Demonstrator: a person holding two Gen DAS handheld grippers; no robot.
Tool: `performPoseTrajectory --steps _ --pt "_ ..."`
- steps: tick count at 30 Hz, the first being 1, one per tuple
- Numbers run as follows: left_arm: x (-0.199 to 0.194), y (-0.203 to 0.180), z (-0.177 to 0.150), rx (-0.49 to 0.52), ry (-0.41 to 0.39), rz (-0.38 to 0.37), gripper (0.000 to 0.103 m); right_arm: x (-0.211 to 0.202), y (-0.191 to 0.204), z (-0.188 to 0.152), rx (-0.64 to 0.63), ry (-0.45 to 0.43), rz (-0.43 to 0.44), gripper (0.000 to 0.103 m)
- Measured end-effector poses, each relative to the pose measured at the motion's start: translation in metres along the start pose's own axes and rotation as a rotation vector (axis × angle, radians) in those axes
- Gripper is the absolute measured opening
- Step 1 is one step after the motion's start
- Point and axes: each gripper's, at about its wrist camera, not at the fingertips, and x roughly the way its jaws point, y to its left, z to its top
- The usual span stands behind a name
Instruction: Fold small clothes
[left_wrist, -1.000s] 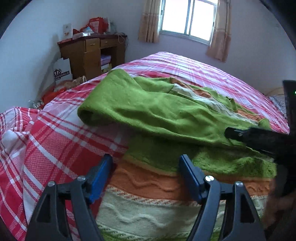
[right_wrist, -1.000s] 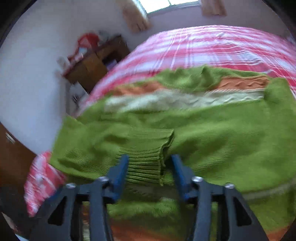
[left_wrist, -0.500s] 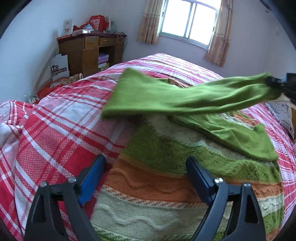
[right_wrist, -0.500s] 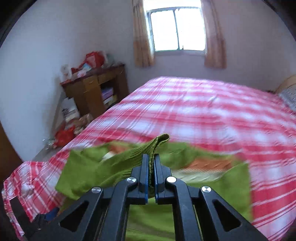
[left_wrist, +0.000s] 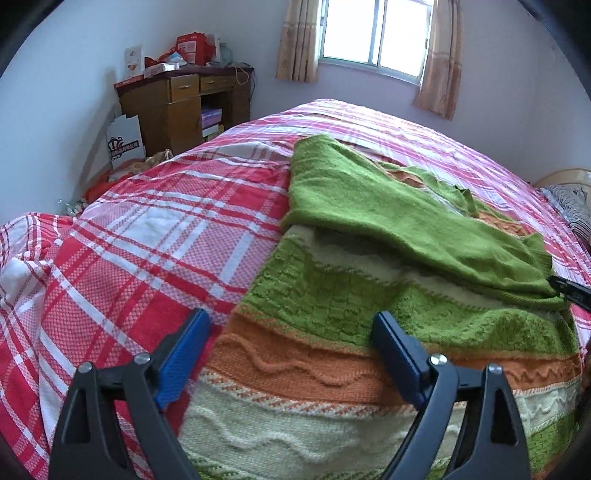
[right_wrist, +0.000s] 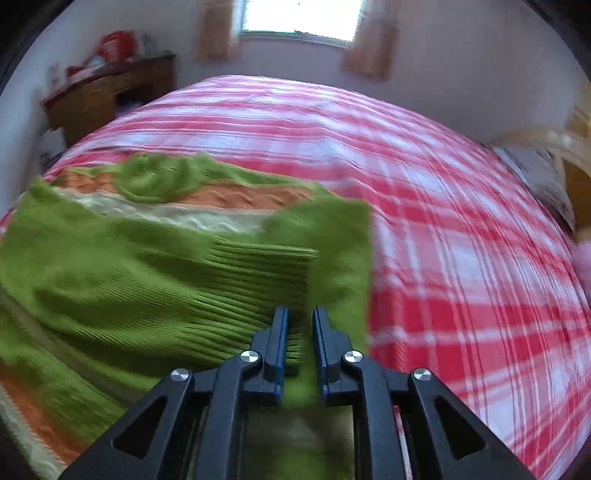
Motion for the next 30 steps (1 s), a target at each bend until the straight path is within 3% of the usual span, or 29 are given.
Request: performPoseTrajectory --steps 3,5,7,9,13,16,18,21,24,30 --pt "0.000 -0.004 0.001 0.016 0.014 0.016 0.094 -0.031 -0.031 -0.003 0.177 -0.077 -0.136 0.014" --pt "-0.001 -0.006 0.004 0.033 0.029 0.037 0.094 -0.055 -0.047 -0.005 0.266 -0.158 -0.118 0.014" --pt "-0.004 -0.008 0.009 0.042 0.037 0.040 0.094 -0.064 -0.046 -0.002 0.238 -0.182 -0.026 0.014" --pt "-0.010 -0.011 0.020 0.038 0.019 0.025 0.094 -0.061 -0.033 0.004 0.161 -0.163 0.063 0.014" --pt "-0.007 -0.022 0.051 0.030 -0.006 0.030 0.095 -0.054 0.009 0.012 0.047 -0.152 0.151 0.014" --pt "0.006 -0.033 0.070 0.039 -0.016 0.037 0.095 -0.025 0.033 0.021 0.005 -0.099 0.233 0.014" --pt "0.021 -0.040 0.079 0.046 -0.012 0.044 0.095 -0.002 0.038 0.024 0.008 -0.048 0.240 0.014" --pt "0.045 -0.047 0.083 0.063 0.015 0.066 0.095 0.032 0.031 0.021 0.026 0.003 0.164 0.014" --pt "0.069 -0.050 0.076 0.084 0.062 0.105 0.095 0.034 0.012 0.021 0.125 -0.005 0.211 0.014" --pt "0.079 -0.041 0.077 0.034 0.110 0.103 0.103 0.034 0.012 0.022 0.117 -0.016 0.200 0.014"
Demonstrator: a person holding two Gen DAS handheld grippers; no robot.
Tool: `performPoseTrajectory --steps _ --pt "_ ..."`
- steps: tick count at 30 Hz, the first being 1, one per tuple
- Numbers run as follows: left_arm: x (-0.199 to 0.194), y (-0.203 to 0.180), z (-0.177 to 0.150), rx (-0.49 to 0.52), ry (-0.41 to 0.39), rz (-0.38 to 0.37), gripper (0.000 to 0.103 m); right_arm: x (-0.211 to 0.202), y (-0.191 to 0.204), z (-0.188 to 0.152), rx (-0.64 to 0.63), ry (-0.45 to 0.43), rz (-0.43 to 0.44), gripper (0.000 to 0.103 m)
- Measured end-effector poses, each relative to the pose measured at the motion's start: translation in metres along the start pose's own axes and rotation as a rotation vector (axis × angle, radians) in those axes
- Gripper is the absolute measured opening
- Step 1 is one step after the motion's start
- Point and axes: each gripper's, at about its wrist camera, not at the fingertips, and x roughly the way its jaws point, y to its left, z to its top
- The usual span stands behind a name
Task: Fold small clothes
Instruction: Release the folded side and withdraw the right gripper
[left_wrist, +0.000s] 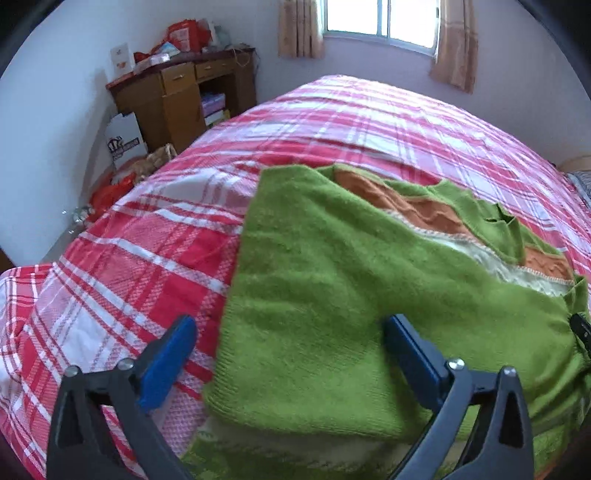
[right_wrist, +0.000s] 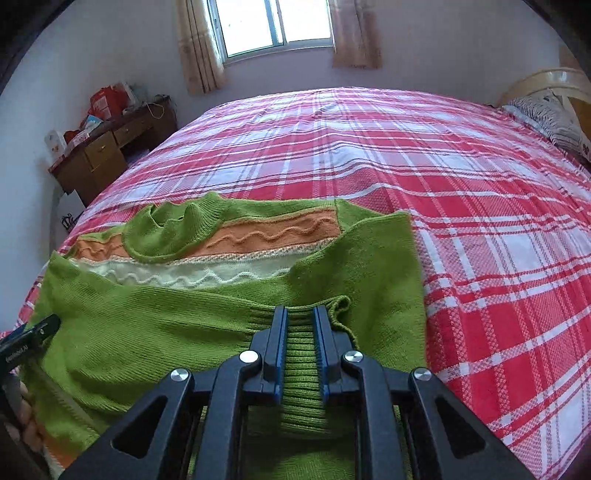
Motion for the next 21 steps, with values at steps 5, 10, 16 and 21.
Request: performPoseTrajectory --steps 5,10,16,21 --pt "-0.001 -0.003 0.000 0.012 -0.004 0.014 0.103 0.004 0.002 0.002 -0.021 0.000 -0.022 0.014" --pt "-0.002 -0.003 0.000 -0.009 0.000 -0.013 0.103 -0.011 -0.003 0.000 0.005 0.024 0.018 0.014" --pt "-0.047 0.005 -0.036 0.141 -0.057 -0.033 0.103 -0.097 0.006 -0.061 -0.126 0.015 0.064 0.029" --pt "-0.094 0.031 -0.089 0.186 -0.081 -0.066 0.103 -0.135 -0.015 -0.136 -0.147 0.098 0.035 0.040"
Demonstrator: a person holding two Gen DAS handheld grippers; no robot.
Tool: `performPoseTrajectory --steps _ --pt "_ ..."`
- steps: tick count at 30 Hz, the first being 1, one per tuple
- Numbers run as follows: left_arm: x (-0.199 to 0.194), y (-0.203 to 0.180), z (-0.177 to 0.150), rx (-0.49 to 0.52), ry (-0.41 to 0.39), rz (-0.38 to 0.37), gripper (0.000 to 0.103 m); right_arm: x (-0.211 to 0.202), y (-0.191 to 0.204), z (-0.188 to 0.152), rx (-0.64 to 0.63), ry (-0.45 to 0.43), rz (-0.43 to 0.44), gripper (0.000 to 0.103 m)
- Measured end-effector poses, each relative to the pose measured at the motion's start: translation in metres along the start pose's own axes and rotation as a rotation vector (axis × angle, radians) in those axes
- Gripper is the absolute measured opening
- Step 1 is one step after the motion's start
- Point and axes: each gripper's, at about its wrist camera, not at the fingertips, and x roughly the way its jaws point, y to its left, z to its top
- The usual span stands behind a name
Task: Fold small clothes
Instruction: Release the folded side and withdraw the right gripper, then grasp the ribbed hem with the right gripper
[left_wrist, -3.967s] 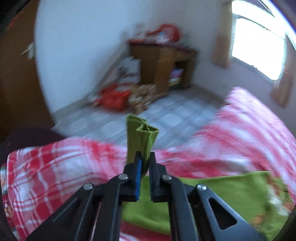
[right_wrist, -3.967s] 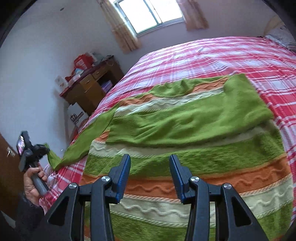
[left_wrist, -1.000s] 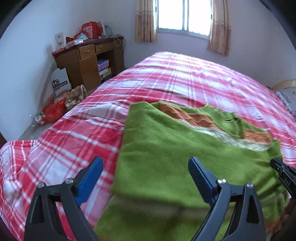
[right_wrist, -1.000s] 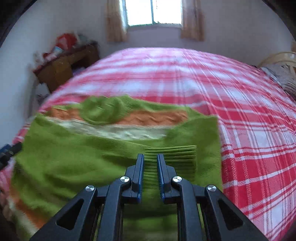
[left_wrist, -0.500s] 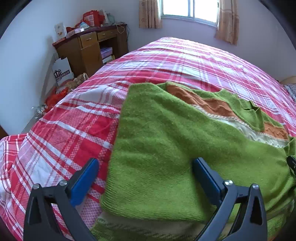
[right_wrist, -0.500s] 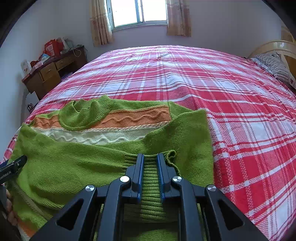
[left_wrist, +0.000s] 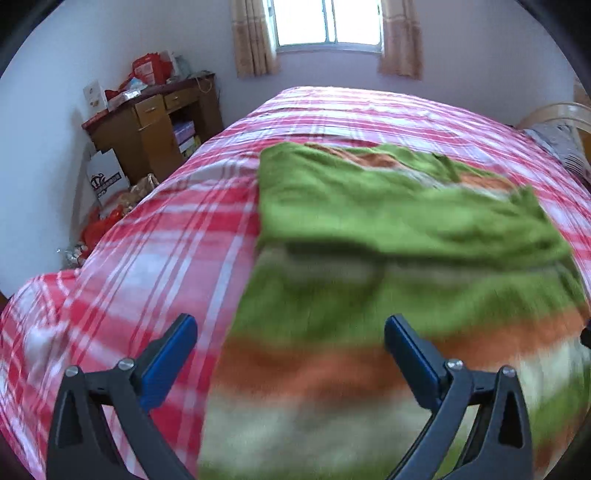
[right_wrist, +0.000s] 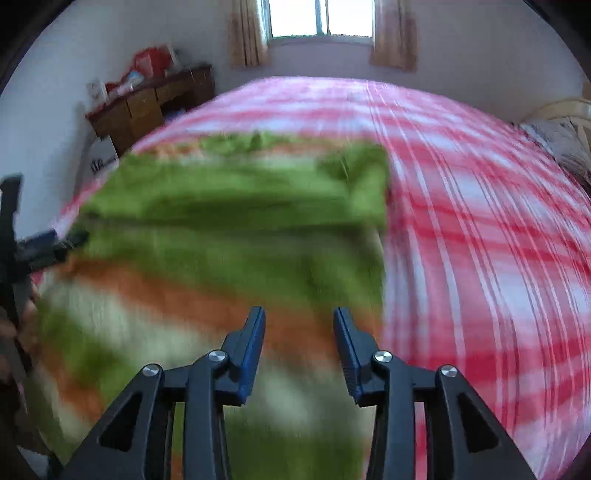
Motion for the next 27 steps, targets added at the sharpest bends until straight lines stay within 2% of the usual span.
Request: performPoseTrajectory --steps 2,4,6,8,11,15,18,19,22,24,26,27 --pt "-0.015 0.009 -0.023 -0.004 0.003 0.009 0.103 -0.020 0.001 -0.026 -0.036 -0.055 -0.014 0.040" --pt "-0.025 0.017 -0.041 -0.008 0.019 0.008 0.103 -0.033 0.005 -0.051 -0.082 -0.025 -0.100 0.041" --pt "-0.030 0.025 -0.059 -0.015 0.038 0.030 0.103 -0.047 -0.001 -0.072 -0.055 -0.039 -0.080 0.044" --pt "-0.038 0.035 -0.074 -0.033 0.038 0.021 0.103 -0.055 -0.011 -0.086 -0.002 -0.025 -0.052 0.048" --pt "-0.045 0.043 -0.088 -0.048 0.051 0.013 0.103 -0.069 -0.021 -0.106 0.046 -0.014 -0.043 0.048" --pt "-0.048 0.051 -0.099 -0.086 0.078 -0.015 0.103 -0.078 -0.016 -0.124 0.035 0.003 -0.081 0.049" --pt "-0.053 0.048 -0.103 -0.082 0.095 -0.002 0.103 -0.083 -0.017 -0.129 0.068 0.010 -0.097 0.049" --pt "-0.055 0.046 -0.104 -0.072 0.101 0.004 0.103 -0.087 -0.017 -0.130 0.098 0.011 -0.085 0.049" --pt "-0.066 0.038 -0.106 -0.019 0.101 0.011 0.103 -0.098 -0.017 -0.134 0.194 -0.021 0.035 0.049" --pt "-0.073 0.033 -0.109 0.003 0.087 0.014 0.103 -0.093 -0.007 -0.132 0.224 0.002 0.098 0.050" --pt "-0.074 0.032 -0.112 0.009 0.092 0.013 0.103 -0.084 0.005 -0.133 0.183 0.039 0.085 0.050" --pt "-0.074 0.032 -0.113 0.008 0.099 0.011 0.103 -0.083 0.014 -0.136 0.140 0.029 0.039 0.050"
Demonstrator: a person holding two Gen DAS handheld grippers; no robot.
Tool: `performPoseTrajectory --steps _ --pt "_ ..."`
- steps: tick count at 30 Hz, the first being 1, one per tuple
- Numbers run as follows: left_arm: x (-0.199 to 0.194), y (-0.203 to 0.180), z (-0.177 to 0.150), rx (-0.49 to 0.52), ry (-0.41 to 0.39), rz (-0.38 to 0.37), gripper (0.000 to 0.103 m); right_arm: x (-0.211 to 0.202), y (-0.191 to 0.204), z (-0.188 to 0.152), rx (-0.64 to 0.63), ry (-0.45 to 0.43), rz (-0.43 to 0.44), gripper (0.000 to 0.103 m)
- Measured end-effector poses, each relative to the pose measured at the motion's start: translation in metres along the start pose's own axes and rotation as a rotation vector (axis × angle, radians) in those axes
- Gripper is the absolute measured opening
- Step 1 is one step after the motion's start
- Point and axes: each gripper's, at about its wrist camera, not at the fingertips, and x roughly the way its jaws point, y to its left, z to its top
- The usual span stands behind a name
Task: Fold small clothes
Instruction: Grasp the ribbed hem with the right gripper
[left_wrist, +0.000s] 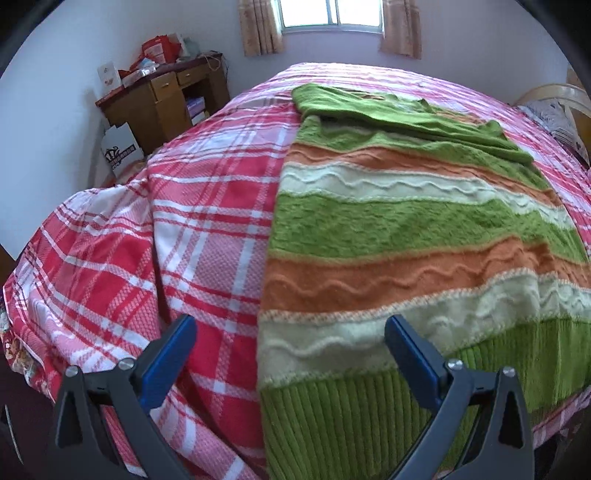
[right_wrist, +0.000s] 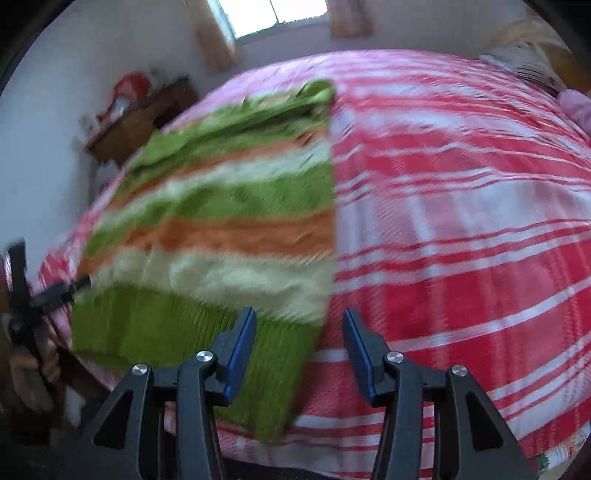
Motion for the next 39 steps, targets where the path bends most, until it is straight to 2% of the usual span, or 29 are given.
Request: performPoseTrajectory --steps 2,3,6,8,12,15,21,22,23,24,27,28,32,34,39 --pt "0.001 0.001 -0.003 -0.001 0.015 0.001 0.103 0.001 0.015 -0.005 -0.060 -0.005 -0.061 0.050" --pt "0.000 0.002 -0.004 -0.002 0.017 0.003 0.103 0.001 0.022 -0.007 -0.077 0.009 -0.065 0.050" --pt "0.002 0.002 -0.007 0.001 0.025 0.014 0.103 -0.001 0.029 -0.011 -0.058 0.035 -0.005 0.050" --pt "0.002 0.003 -0.007 0.004 0.028 0.017 0.103 -0.002 0.031 -0.015 -0.040 0.050 0.002 0.049" --pt "-0.002 0.002 -0.008 0.016 0.015 0.025 0.103 -0.001 0.032 -0.016 -0.026 0.093 0.006 0.027" --pt "-0.005 0.001 -0.007 0.023 0.002 0.037 0.103 -0.001 0.032 -0.020 -0.002 0.121 0.045 0.025" --pt "-0.011 -0.002 -0.002 0.032 -0.018 0.049 0.103 0.002 0.026 -0.021 0.014 0.113 0.074 0.024" --pt "-0.012 -0.003 -0.002 0.039 -0.023 0.052 0.103 0.001 0.028 -0.021 -0.014 0.114 0.062 0.020" --pt "-0.013 -0.003 -0.002 0.042 -0.026 0.049 0.103 0.001 0.029 -0.021 -0.029 0.115 0.062 0.010" --pt "-0.013 -0.003 -0.002 0.043 -0.027 0.044 0.103 0.000 0.029 -0.021 -0.024 0.117 0.088 0.007" --pt "-0.016 -0.001 0.000 0.040 -0.037 0.022 0.103 -0.001 0.016 -0.018 0.050 0.136 0.179 0.006" --pt "-0.016 0.000 0.002 0.038 -0.043 0.014 0.103 -0.003 0.009 -0.015 0.094 0.136 0.235 0.006" --pt "-0.016 0.000 0.010 0.049 -0.060 0.027 0.103 -0.015 -0.005 0.003 0.199 0.091 0.392 0.006" --pt "-0.014 -0.001 0.015 0.054 -0.063 0.035 0.103 -0.020 -0.006 0.020 0.202 0.064 0.425 0.006" --pt "-0.010 -0.002 0.027 0.053 -0.067 0.064 0.103 -0.023 -0.006 0.062 0.189 -0.007 0.435 0.006"
